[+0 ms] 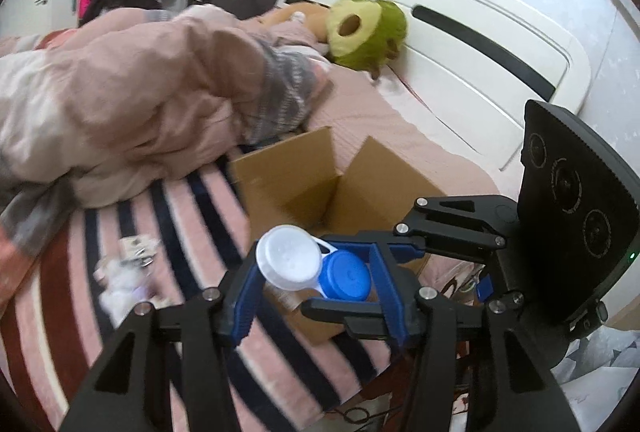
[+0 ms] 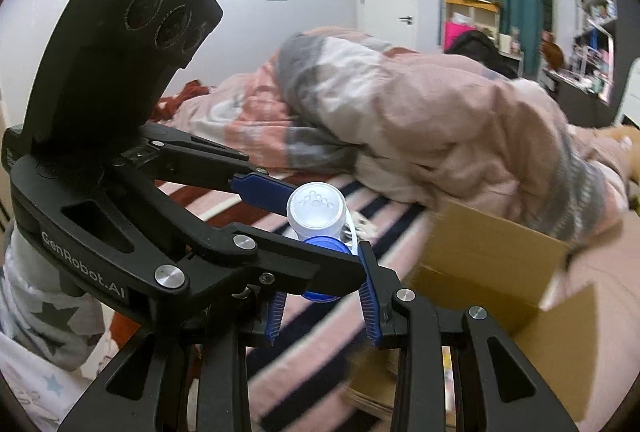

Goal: Organize objects
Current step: 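Lower the lens case into the box and open the right gripper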

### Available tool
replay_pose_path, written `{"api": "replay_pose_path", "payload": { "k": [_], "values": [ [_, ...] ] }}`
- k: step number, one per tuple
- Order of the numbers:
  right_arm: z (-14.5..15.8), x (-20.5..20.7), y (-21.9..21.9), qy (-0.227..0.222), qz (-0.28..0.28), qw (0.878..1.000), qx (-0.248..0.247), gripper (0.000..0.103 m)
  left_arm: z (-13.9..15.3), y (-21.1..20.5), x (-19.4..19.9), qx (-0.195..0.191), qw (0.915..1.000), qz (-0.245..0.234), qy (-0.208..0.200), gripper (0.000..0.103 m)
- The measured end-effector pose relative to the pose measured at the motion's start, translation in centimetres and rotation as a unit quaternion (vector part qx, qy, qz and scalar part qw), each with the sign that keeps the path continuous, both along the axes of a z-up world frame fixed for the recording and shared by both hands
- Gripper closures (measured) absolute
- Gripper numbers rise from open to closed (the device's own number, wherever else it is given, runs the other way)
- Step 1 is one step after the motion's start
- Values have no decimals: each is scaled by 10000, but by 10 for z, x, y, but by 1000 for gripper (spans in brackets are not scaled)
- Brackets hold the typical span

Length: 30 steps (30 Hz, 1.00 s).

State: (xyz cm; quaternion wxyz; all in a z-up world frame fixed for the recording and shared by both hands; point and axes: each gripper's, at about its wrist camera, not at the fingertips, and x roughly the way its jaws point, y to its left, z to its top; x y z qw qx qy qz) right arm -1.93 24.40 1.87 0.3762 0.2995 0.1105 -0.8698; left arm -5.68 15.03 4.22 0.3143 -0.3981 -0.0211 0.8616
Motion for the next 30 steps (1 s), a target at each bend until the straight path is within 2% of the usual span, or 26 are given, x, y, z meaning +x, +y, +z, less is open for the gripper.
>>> {"api": "replay_pose_path", "payload": {
  "k": [4, 8, 13, 20, 22, 23, 25, 27, 30],
  "values": [
    [-2, -14, 37, -196, -285, 9994, -27, 75, -6, 39, -24, -79, 9994, -246, -211, 54],
    [-10, -32, 63, -419, -561, 9975, 43, 75, -16, 60, -41, -160, 9982, -381, -431, 54],
    [-22, -44, 78, -634, -689, 9955, 112, 75, -27, 76, -52, -313, 9967, -429, -610, 54],
    [-30, -48, 78, -745, -820, 9932, 367, 75, -31, 81, -57, -431, 9957, -430, -694, 54],
    [-31, -49, 79, -738, -872, 9925, 437, 72, -30, 82, -57, -461, 9956, -416, -705, 48],
    [-31, -48, 79, -714, -920, 9920, 497, 69, -29, 81, -57, -484, 9957, -396, -681, 41],
    [-31, -48, 80, -676, -977, 9913, 558, 61, -25, 80, -55, -522, 9963, -345, -596, 33],
    [-30, -47, 80, -648, -1014, 9909, 609, 61, -20, 75, -51, -548, 9967, -311, -506, 22],
    [-28, -45, 81, -609, -1075, 9901, 662, 58, -13, 69, -43, -619, 9970, -293, -372, 22]
  ]
}}
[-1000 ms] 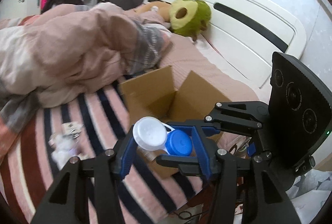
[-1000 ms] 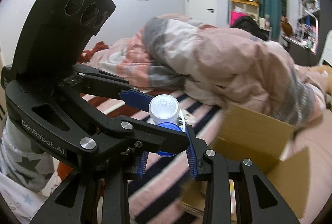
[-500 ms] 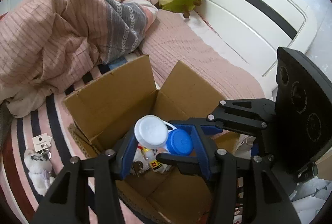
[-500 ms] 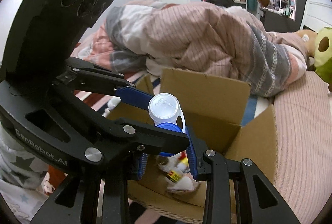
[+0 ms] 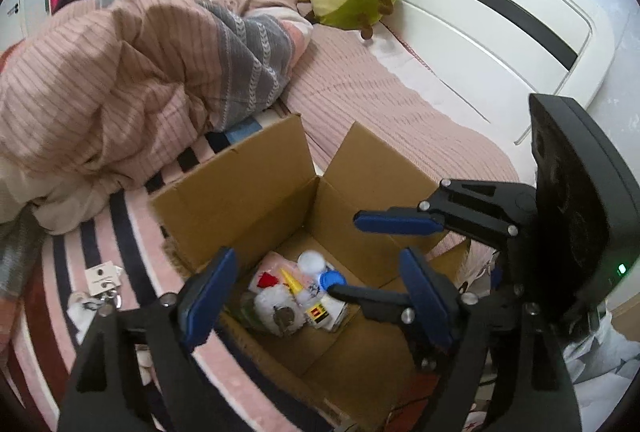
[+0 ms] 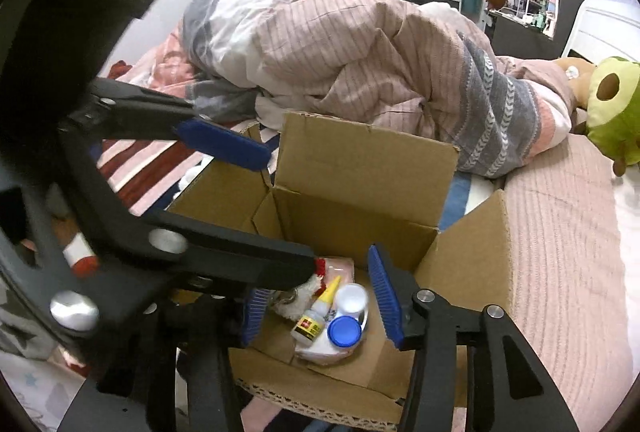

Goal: Organize objects
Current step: 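Lower the lens case into the box and open the right gripper, then move the right gripper back to the white fluffy clip item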

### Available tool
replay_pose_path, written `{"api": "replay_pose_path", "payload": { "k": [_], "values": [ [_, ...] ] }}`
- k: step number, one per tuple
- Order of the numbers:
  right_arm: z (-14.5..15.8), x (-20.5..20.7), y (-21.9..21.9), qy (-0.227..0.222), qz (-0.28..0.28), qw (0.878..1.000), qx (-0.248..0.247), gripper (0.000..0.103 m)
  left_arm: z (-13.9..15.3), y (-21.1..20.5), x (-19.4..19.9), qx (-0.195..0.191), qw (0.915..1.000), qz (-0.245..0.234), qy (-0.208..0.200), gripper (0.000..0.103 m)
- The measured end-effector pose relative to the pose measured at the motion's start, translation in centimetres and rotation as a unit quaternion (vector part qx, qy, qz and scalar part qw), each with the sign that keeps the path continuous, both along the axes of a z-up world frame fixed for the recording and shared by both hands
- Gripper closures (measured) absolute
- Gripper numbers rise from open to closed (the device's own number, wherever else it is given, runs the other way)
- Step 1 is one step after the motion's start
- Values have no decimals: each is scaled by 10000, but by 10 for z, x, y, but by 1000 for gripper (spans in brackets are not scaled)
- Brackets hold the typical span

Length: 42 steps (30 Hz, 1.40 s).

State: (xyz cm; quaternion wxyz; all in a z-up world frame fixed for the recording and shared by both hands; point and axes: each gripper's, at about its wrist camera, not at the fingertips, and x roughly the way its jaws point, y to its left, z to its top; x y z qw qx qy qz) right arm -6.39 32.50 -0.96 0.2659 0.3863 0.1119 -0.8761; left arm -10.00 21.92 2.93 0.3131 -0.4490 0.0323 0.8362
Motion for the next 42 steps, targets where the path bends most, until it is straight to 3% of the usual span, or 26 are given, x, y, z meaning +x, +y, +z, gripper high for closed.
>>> {"api": "replay_pose_path", "payload": {
  "k": [5, 15, 25, 33, 39, 42],
  "values": [
    [4, 6, 0, 105, -64, 9999, 74, 54, 14, -18, 16, -52, 9996, 115, 241, 13],
    [19, 23, -10, 250, 10, 9997, -11, 53, 26, -66, 42, 36, 9973, 494, 540, 13],
    [34, 48, -93, 157, 929, 9935, -642, 53, 15, -169, 67, 136, 9882, 1403, 607, 13],
    [-16, 43, -172, -453, 1355, 9878, -616, 53, -27, -238, 81, 194, 9803, 1935, 355, 13],
    [-71, 10, -188, -668, 817, 9938, -346, 54, -57, -263, 81, 276, 9773, 2100, 89, 13],
    [-92, -5, -188, -618, 486, 9969, -44, 70, -70, -272, 76, 291, 9763, 2146, -42, 13]
  ]
}}
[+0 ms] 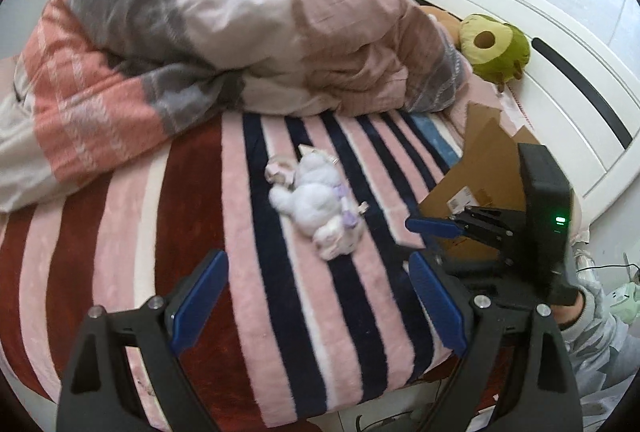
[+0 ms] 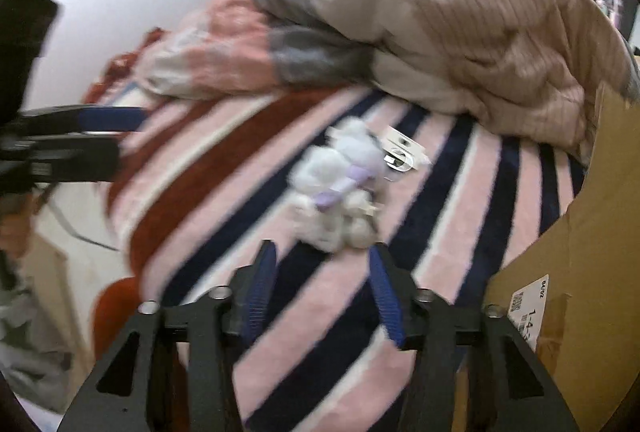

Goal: Organize objects
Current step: 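Move the right gripper back to the white fluffy clip item, then grasp the white fluffy clip item with the right gripper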

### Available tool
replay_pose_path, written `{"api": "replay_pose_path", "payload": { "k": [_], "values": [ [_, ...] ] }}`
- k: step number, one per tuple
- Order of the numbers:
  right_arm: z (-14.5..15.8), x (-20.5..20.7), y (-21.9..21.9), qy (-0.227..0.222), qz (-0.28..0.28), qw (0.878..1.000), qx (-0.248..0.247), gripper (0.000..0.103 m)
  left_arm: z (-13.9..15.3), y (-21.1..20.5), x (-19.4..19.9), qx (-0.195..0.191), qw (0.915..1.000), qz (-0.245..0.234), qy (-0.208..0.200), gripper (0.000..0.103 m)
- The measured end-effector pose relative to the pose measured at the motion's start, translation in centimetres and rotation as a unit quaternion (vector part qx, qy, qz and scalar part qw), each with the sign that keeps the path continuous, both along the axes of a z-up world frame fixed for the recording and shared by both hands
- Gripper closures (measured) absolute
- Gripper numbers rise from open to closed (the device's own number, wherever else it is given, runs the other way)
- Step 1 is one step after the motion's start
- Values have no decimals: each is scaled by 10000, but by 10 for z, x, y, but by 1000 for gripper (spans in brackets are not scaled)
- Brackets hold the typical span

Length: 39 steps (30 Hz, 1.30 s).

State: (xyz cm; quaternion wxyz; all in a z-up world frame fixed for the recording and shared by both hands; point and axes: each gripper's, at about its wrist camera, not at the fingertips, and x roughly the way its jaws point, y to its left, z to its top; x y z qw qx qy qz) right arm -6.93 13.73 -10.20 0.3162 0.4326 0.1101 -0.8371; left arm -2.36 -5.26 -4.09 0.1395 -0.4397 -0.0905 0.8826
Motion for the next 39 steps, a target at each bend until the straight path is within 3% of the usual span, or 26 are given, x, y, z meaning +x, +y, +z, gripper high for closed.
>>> {"api": "replay_pose_path", "payload": {
  "k": [6, 17, 18, 19, 24, 26, 29, 32, 33, 34, 36, 39],
  "values": [
    [-32, -28, -3, 52, -325, 9980, 542, 73, -13, -7, -9, 72, 9999, 6, -114, 13],
    [-60, -54, -17, -165, -339, 9987, 332, 65, -23, -15, -13, 76, 9997, 51, -231, 13],
    [-61, -55, -16, -176, -333, 9988, 301, 71, -23, -16, -13, 75, 9997, 53, -232, 13],
    [-61, -55, -16, -173, -347, 9988, 283, 86, -23, -16, -12, 79, 9997, 58, -230, 13],
    [-50, -38, -15, -111, -304, 9990, 315, 88, -22, -15, -10, 126, 9997, 33, -211, 13],
    [-44, -26, -11, -366, -213, 9990, 132, 88, -22, -14, -9, 138, 9997, -7, -199, 13],
    [-43, -18, -6, -1138, 26, 9931, -289, 88, -20, -11, -6, 167, 9997, -40, -181, 13],
    [-50, -7, -4, -1345, 60, 9908, -130, 80, -17, -8, -3, 161, 9997, -72, -156, 13],
    [-52, -3, -5, -1256, 41, 9921, -15, 67, -16, -7, -2, 159, 9997, -83, -149, 13],
    [-53, 0, -4, -1085, -29, 9940, 146, 47, -16, -6, -1, 157, 9997, -86, -147, 13],
    [-52, 6, -1, -581, -237, 9970, 461, 28, -16, -5, 0, 152, 9997, -94, -144, 13],
    [-51, 18, 5, -208, -234, 9981, 532, 29, -18, -4, 1, 157, 9997, -97, -169, 13]
  ]
}}
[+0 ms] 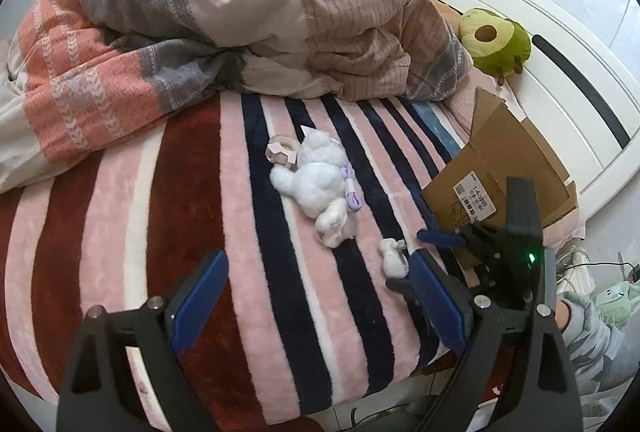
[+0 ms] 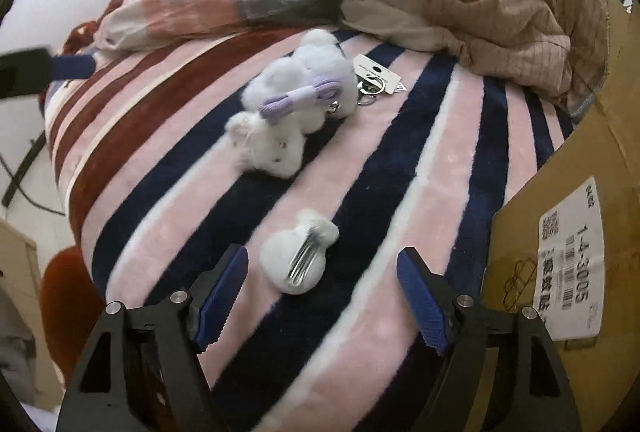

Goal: Organize objects
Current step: 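Grasp the white fluffy clip item with the right gripper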

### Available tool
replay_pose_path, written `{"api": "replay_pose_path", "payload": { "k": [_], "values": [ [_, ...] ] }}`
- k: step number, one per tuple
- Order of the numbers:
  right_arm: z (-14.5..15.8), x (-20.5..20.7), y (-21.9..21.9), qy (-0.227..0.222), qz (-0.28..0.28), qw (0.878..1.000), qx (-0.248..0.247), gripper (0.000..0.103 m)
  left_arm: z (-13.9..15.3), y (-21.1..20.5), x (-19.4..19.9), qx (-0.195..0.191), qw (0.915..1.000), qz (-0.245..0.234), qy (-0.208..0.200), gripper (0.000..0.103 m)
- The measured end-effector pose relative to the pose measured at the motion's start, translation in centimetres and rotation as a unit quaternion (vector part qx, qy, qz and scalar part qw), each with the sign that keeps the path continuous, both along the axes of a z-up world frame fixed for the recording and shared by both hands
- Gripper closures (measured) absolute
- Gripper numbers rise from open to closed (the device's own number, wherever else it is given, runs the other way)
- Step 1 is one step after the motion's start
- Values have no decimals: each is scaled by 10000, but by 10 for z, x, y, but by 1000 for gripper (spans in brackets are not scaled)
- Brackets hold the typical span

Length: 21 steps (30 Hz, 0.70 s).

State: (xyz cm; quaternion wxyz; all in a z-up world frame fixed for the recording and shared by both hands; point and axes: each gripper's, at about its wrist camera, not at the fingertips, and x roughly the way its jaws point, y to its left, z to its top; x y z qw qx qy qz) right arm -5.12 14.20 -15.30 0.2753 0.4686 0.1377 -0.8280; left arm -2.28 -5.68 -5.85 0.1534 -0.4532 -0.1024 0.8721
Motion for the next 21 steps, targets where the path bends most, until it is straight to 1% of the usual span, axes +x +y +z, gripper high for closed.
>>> {"api": "replay_pose_path", "payload": {
  "k": [2, 4, 8, 10, 11, 13, 16, 19, 21],
  "values": [
    [-3, 8, 2, -28, 140, 9998, -149, 34, -1, 2, 0, -10, 10000, -4, -18, 13],
    [-8, 14, 2, 58, 207, 9997, -83, 55, 0, 4, 2, -14, 10000, -35, -16, 13],
    [-12, 13, 0, 266, 174, 9993, -197, 63, 2, 6, 5, -29, 10000, -55, 3, 13],
    [-14, 8, -2, 309, 84, 9992, -234, 73, 3, 6, 6, -36, 10000, -42, 8, 13],
    [-15, 7, -3, 355, 61, 9991, -222, 76, 3, 6, 7, -41, 10000, -39, 8, 13],
    [-15, 9, -6, 437, 110, 9989, -152, 79, 3, 7, 7, -50, 10000, -51, 2, 13],
    [-8, 15, -9, 490, 308, 9981, -200, 80, 4, 8, 8, -57, 9999, -94, -5, 13],
    [9, 20, -11, 506, 500, 9967, -385, 80, 8, 16, 9, -7, 9997, -264, 12, 13],
    [26, 23, -14, 509, 695, 9946, -577, 80, 12, 23, 9, 51, 9991, -421, 56, 13]
  ]
}}
